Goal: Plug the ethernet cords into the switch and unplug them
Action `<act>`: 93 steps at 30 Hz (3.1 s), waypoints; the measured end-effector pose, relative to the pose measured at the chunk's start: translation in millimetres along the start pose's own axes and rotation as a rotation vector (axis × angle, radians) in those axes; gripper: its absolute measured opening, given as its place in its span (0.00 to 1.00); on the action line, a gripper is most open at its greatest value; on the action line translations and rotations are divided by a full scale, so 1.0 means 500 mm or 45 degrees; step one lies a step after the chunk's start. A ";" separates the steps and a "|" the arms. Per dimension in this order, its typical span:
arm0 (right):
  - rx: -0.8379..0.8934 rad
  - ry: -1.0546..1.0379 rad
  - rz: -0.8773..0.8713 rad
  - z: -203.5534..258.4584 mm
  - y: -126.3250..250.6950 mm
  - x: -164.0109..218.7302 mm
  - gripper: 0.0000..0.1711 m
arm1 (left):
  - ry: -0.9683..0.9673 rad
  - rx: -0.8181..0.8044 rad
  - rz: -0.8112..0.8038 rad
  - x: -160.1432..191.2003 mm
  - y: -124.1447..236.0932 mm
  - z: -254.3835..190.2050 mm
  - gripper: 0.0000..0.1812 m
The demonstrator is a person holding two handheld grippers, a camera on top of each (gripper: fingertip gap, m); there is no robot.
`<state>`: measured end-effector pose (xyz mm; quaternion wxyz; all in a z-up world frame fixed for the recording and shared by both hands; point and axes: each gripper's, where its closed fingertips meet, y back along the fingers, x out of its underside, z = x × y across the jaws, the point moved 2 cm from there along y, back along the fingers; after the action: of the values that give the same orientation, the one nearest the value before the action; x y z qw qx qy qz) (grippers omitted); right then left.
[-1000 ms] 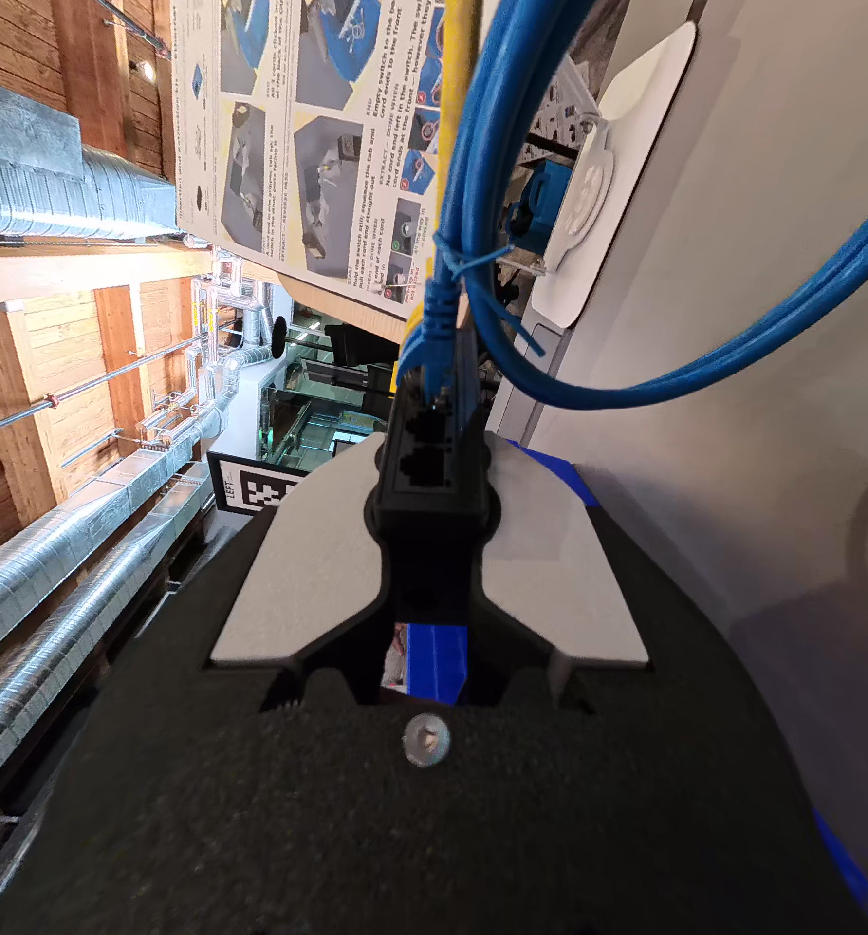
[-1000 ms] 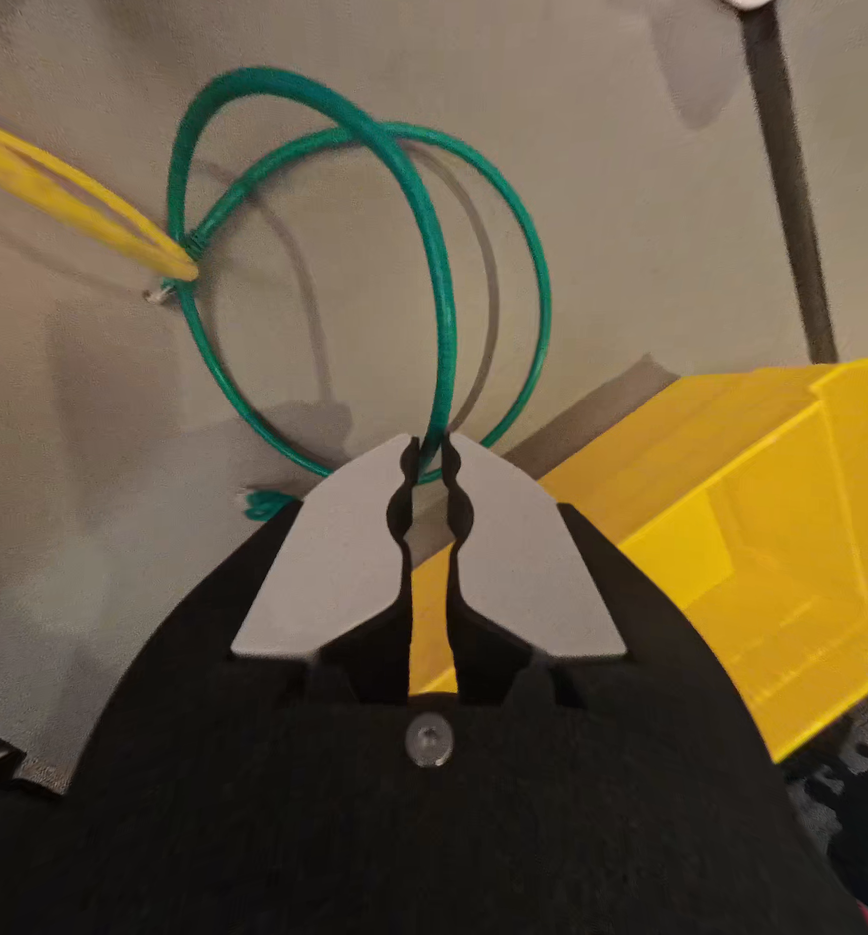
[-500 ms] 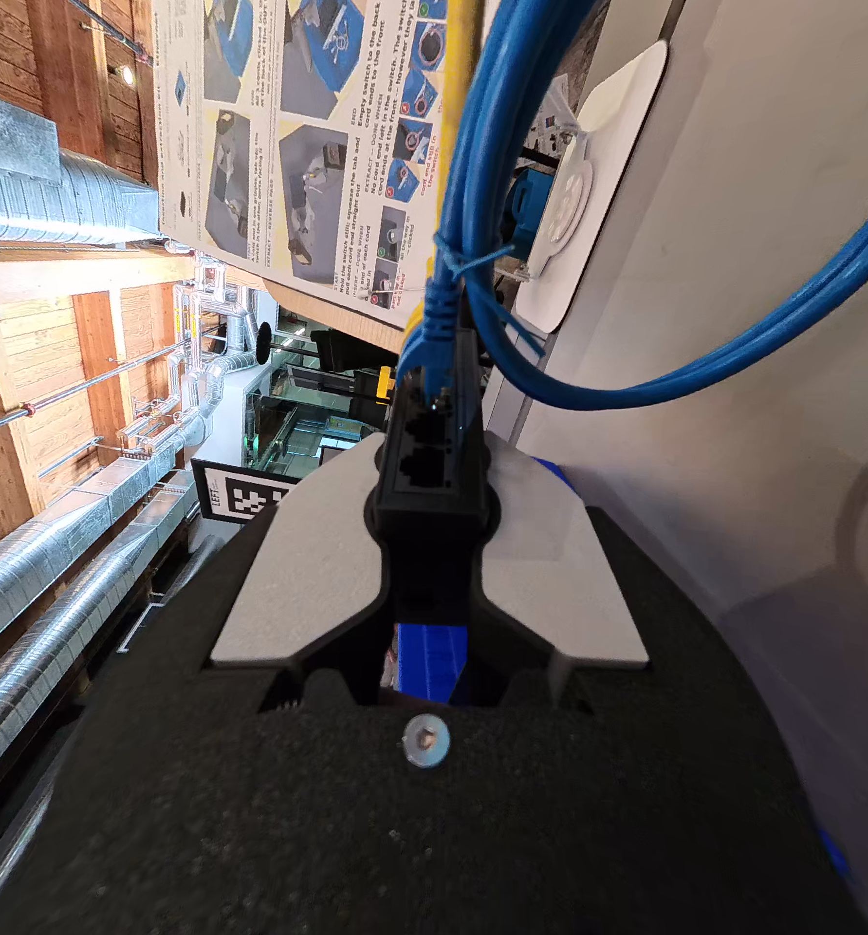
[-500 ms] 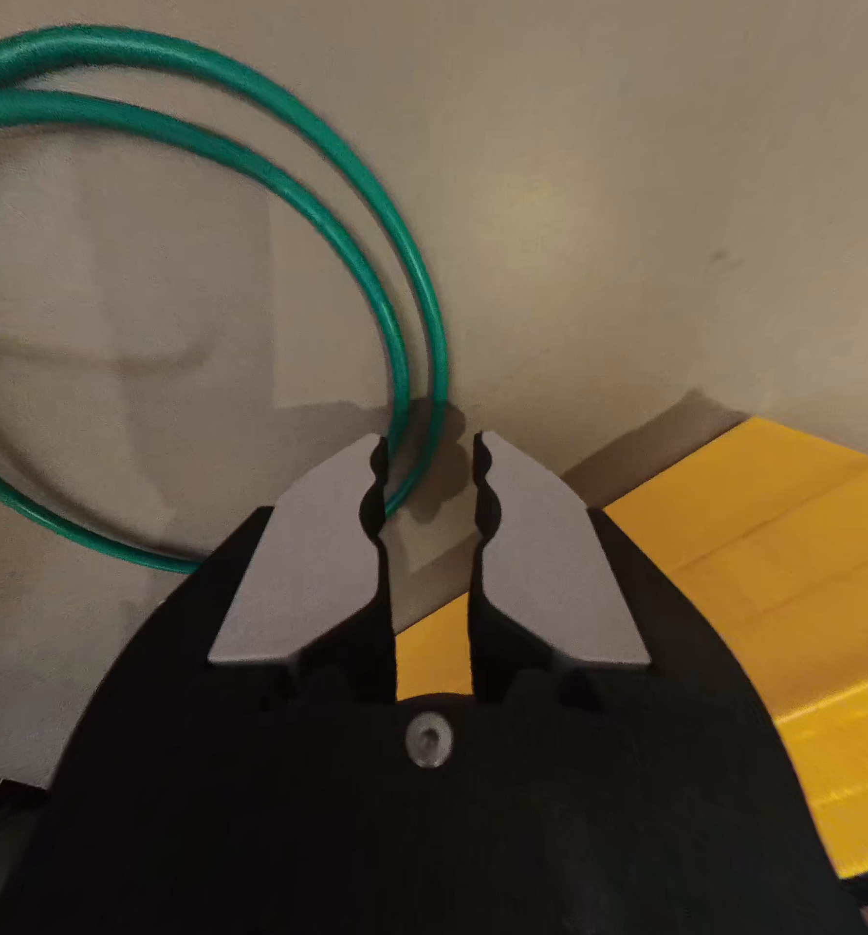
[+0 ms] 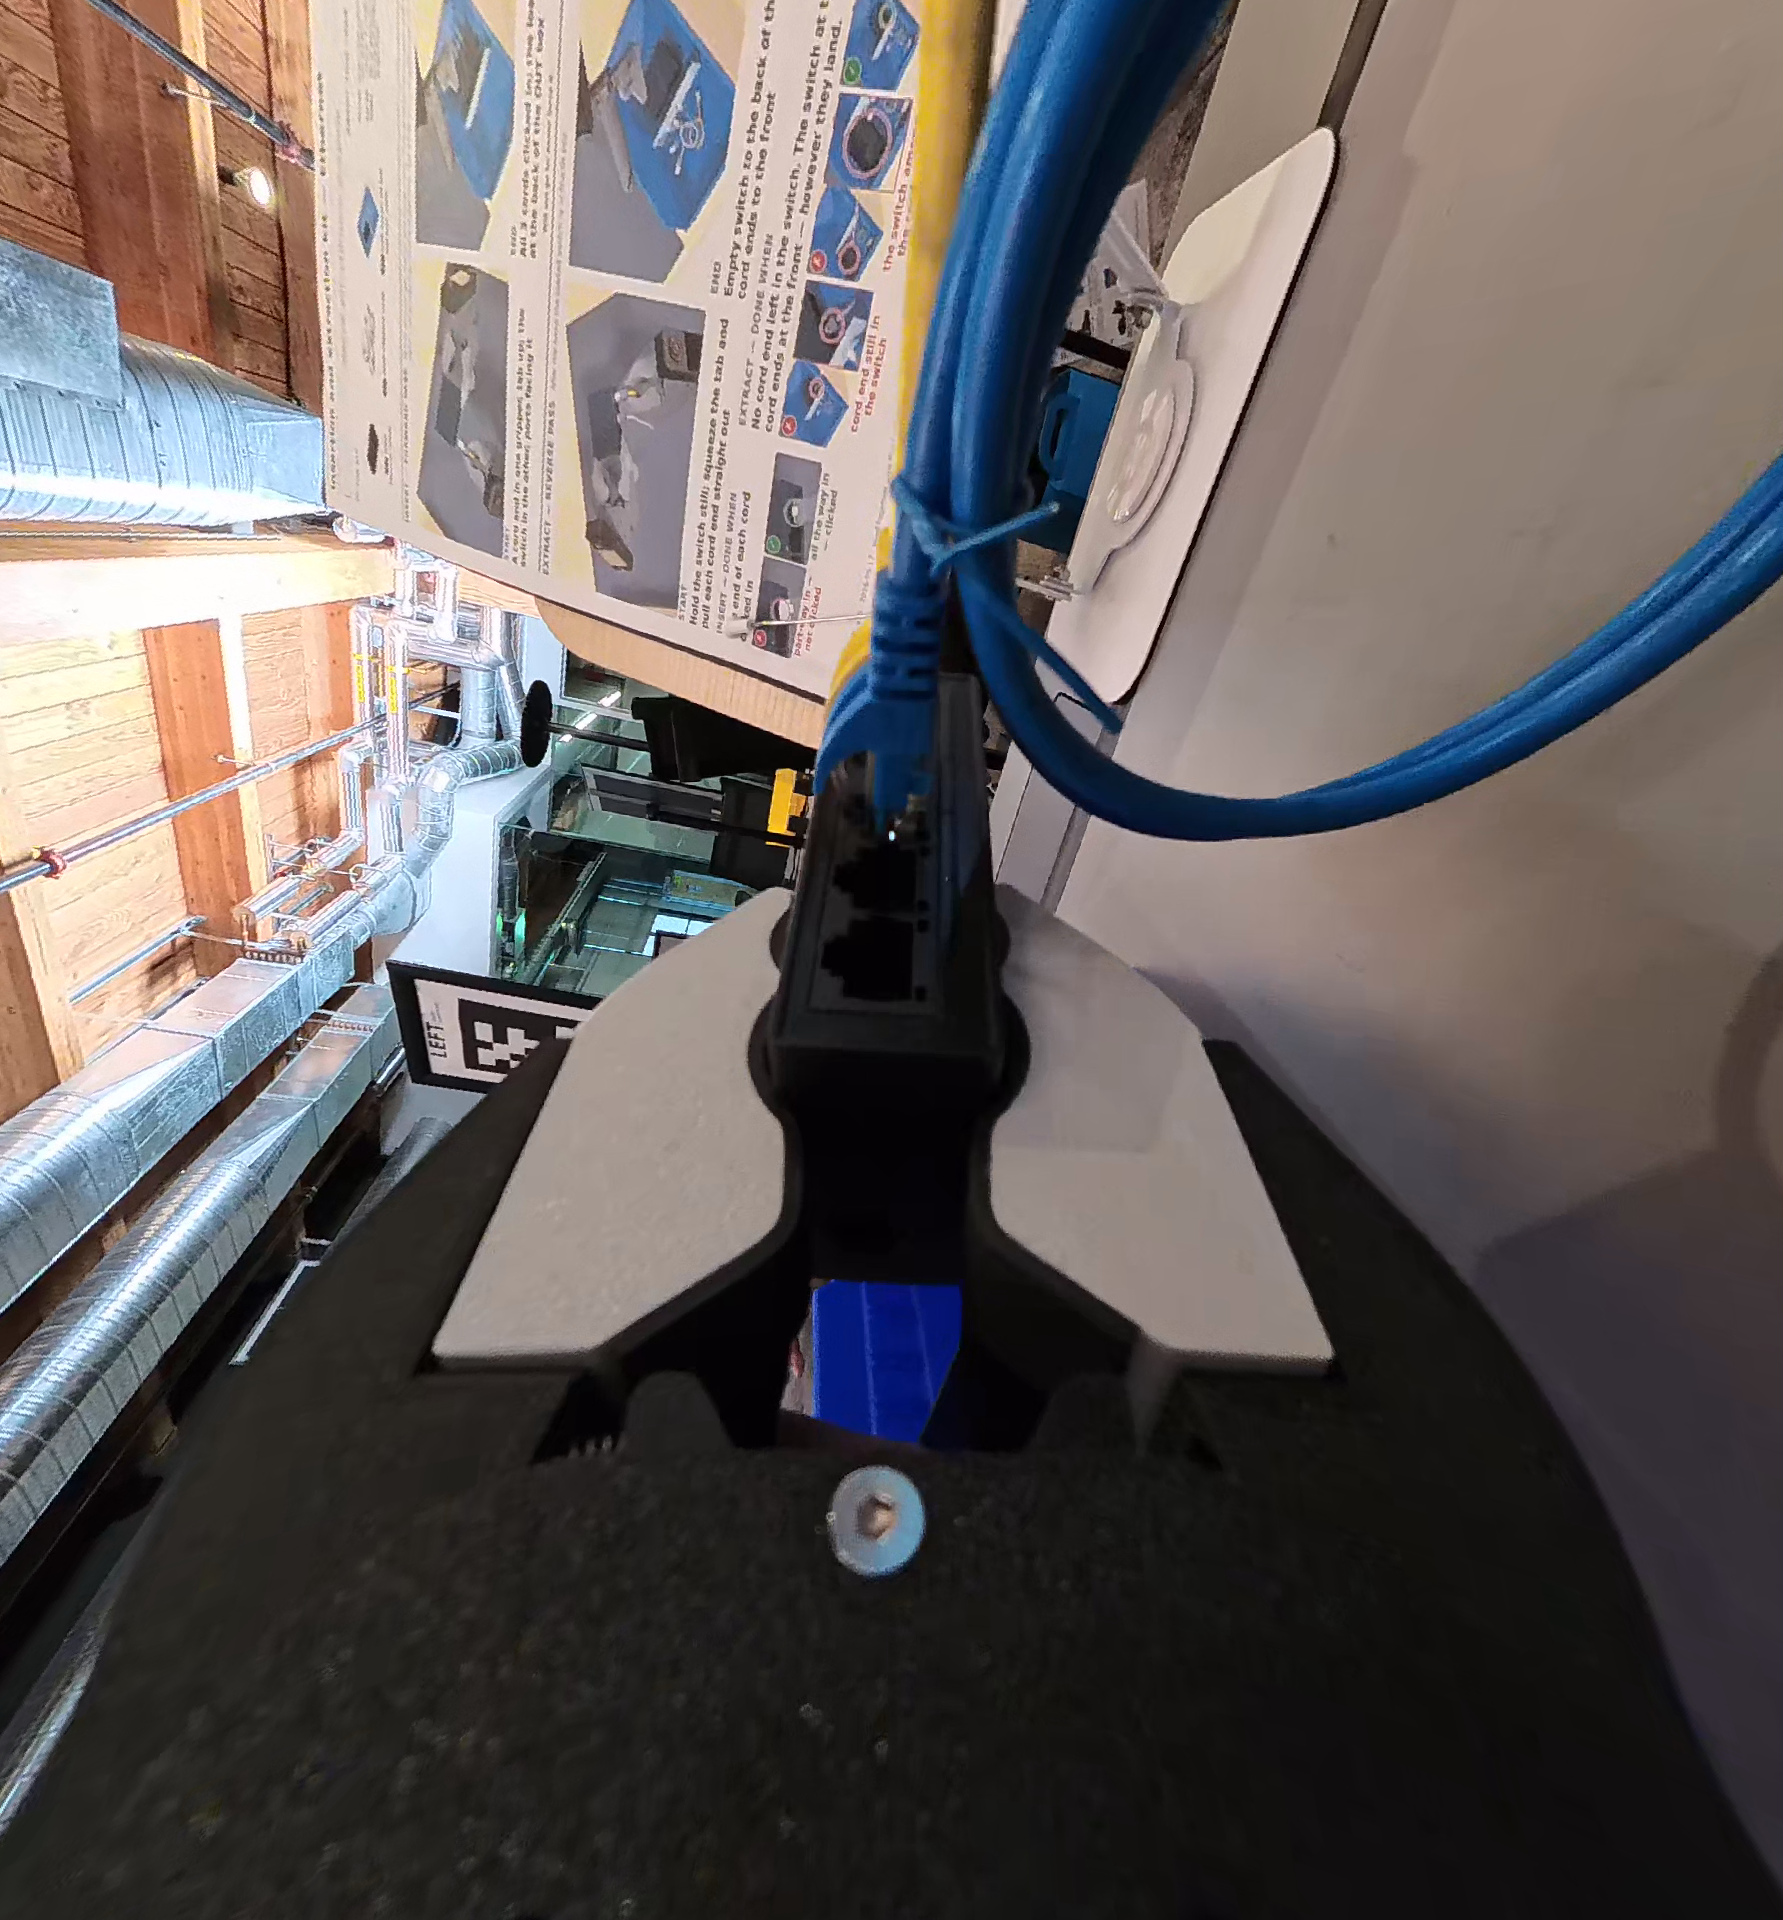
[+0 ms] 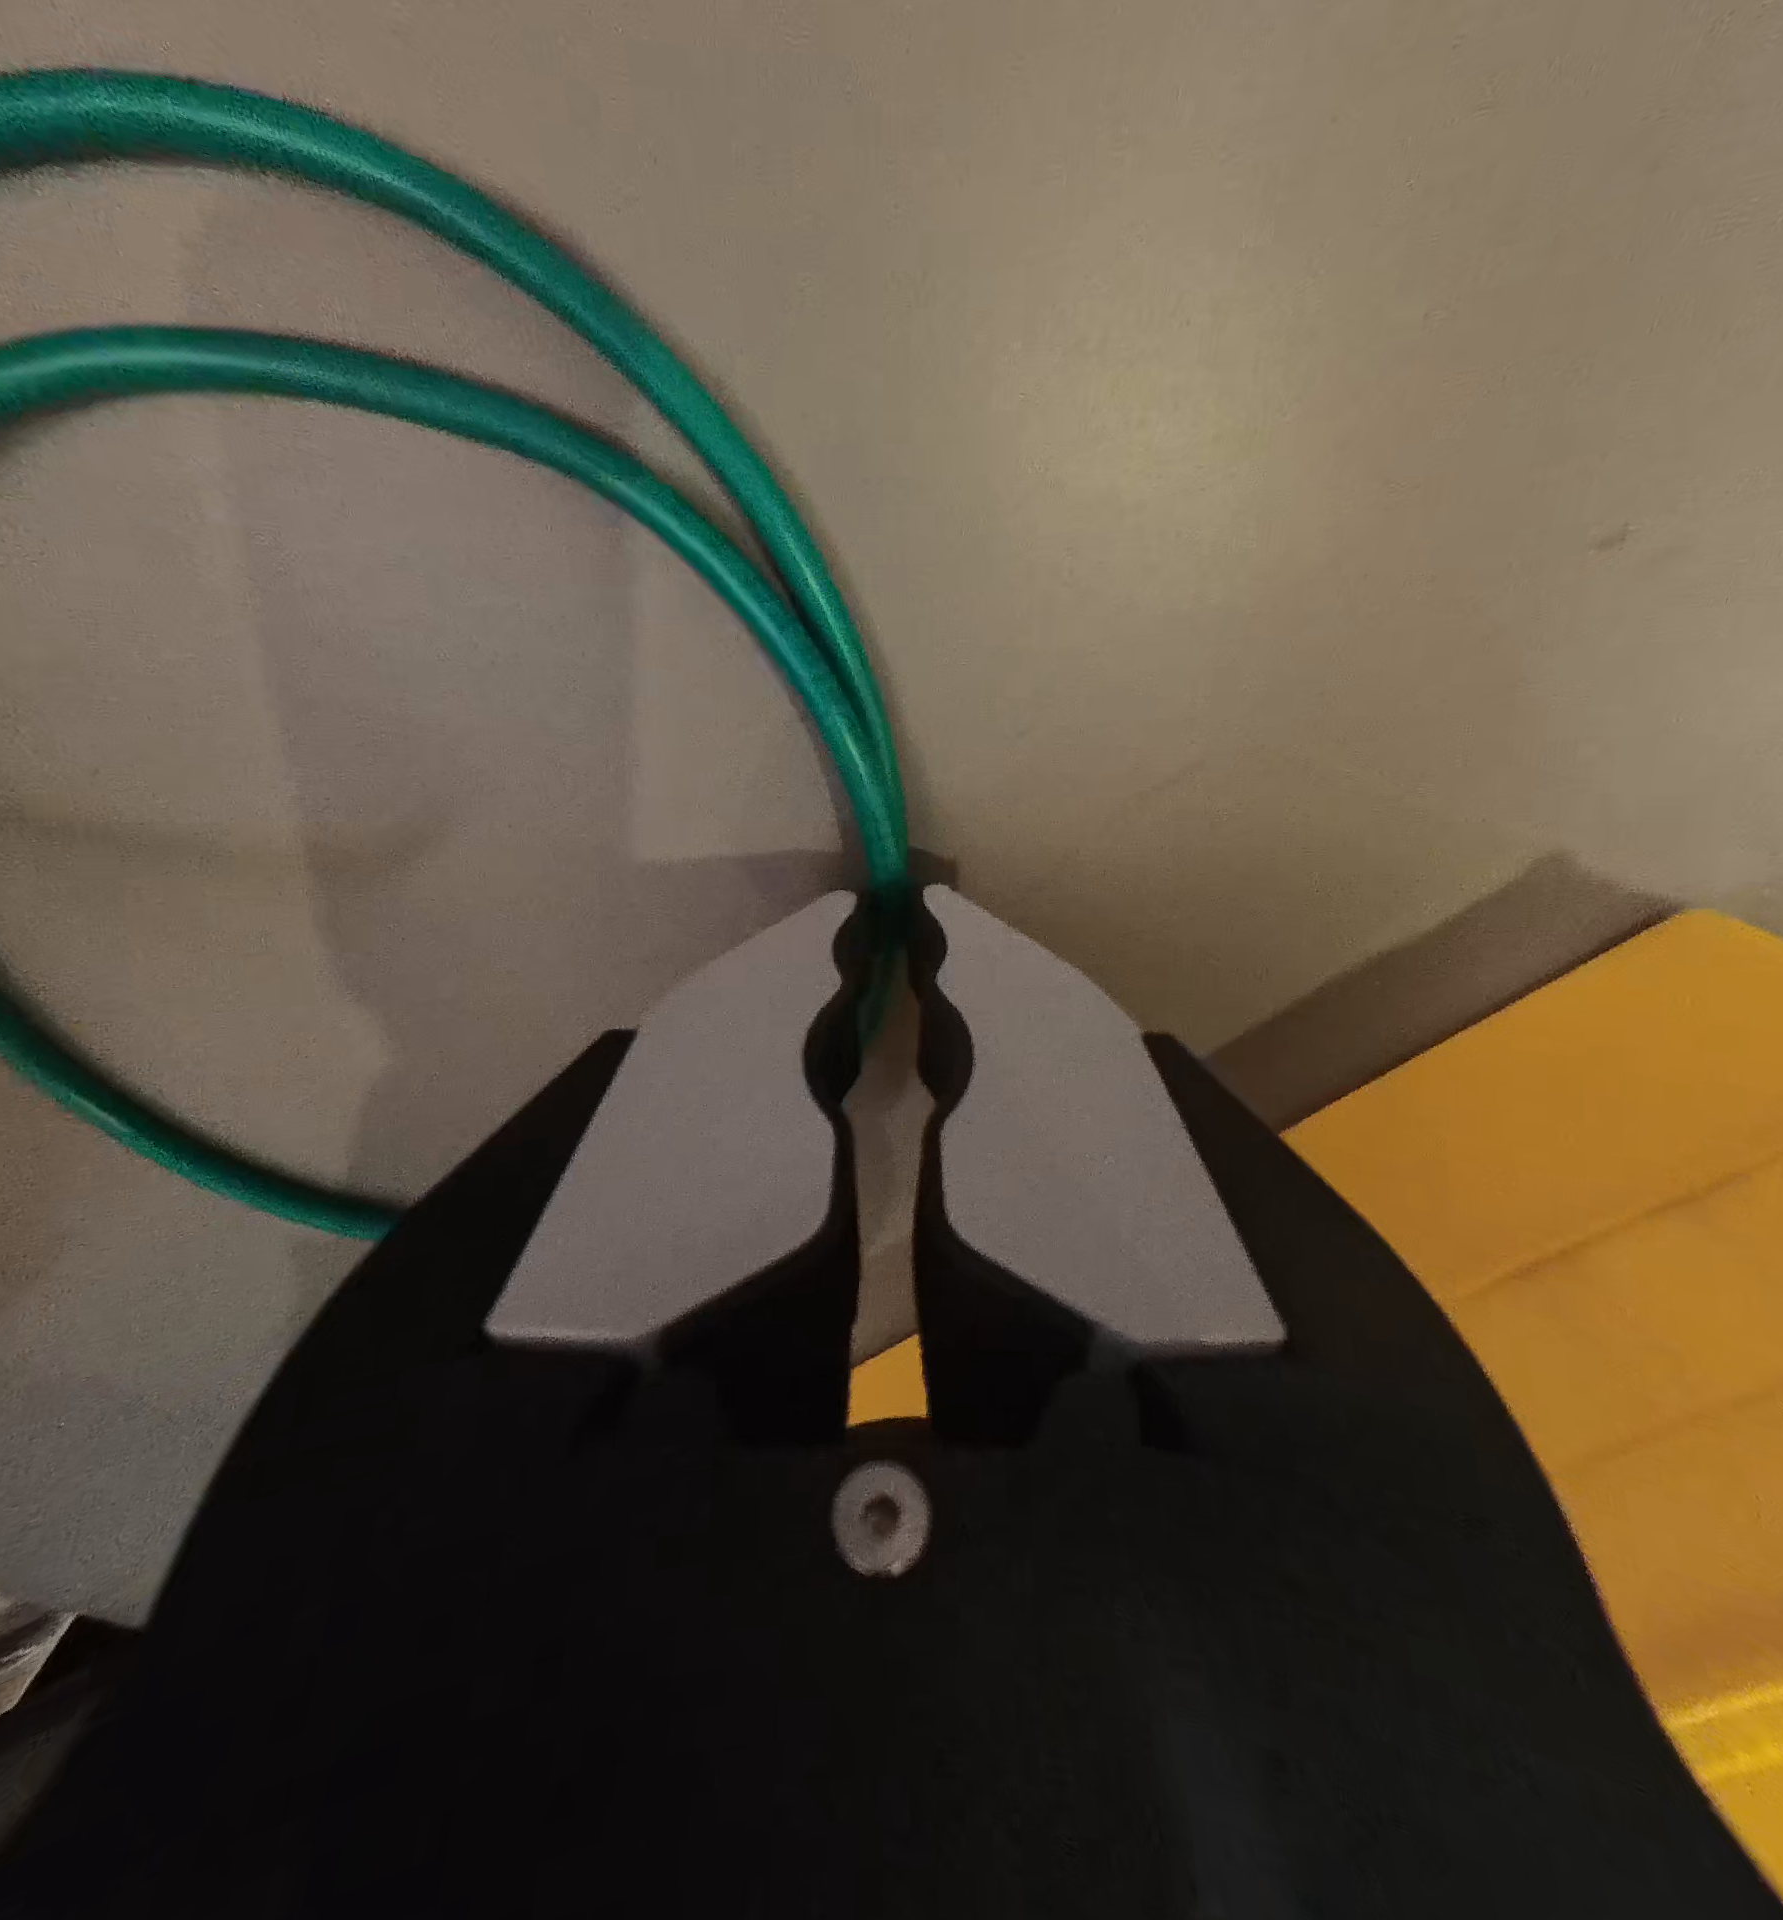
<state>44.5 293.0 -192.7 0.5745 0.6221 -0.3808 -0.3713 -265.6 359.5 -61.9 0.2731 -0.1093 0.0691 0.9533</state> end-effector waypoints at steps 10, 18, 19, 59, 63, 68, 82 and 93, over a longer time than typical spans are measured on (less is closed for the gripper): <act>0.493 0.051 -0.418 -0.044 0.292 0.018 0.03 | -0.001 -0.023 0.003 0.005 0.000 0.006 0.16; 1.114 -0.080 -0.520 -0.148 0.612 0.219 0.03 | -0.002 -0.027 0.004 0.004 -0.001 0.005 0.17; 1.159 -0.105 -0.500 -0.161 0.624 0.247 0.03 | -0.003 -0.028 0.002 0.003 0.000 0.005 0.17; 0.471 0.228 -0.047 -0.206 0.072 0.391 0.16 | -0.004 0.003 -0.010 -0.006 -0.002 -0.008 0.16; 0.510 0.100 -0.191 -0.195 0.162 0.404 0.18 | -0.008 0.011 -0.011 -0.007 -0.003 -0.012 0.17; 0.491 -0.006 -0.227 -0.159 0.193 0.469 0.17 | -0.017 0.018 -0.013 -0.010 -0.002 -0.016 0.17; -0.026 0.153 -0.061 0.046 0.087 0.549 0.04 | -0.024 0.011 -0.044 -0.026 0.003 -0.016 0.17; -0.213 0.255 0.032 0.064 0.096 0.455 0.00 | -0.021 0.014 -0.044 -0.024 0.005 -0.016 0.16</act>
<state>112.0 72.0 -152.3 0.6643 0.6010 -0.2970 -0.3306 -255.6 349.9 -66.2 0.2908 -0.1011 0.0704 0.9488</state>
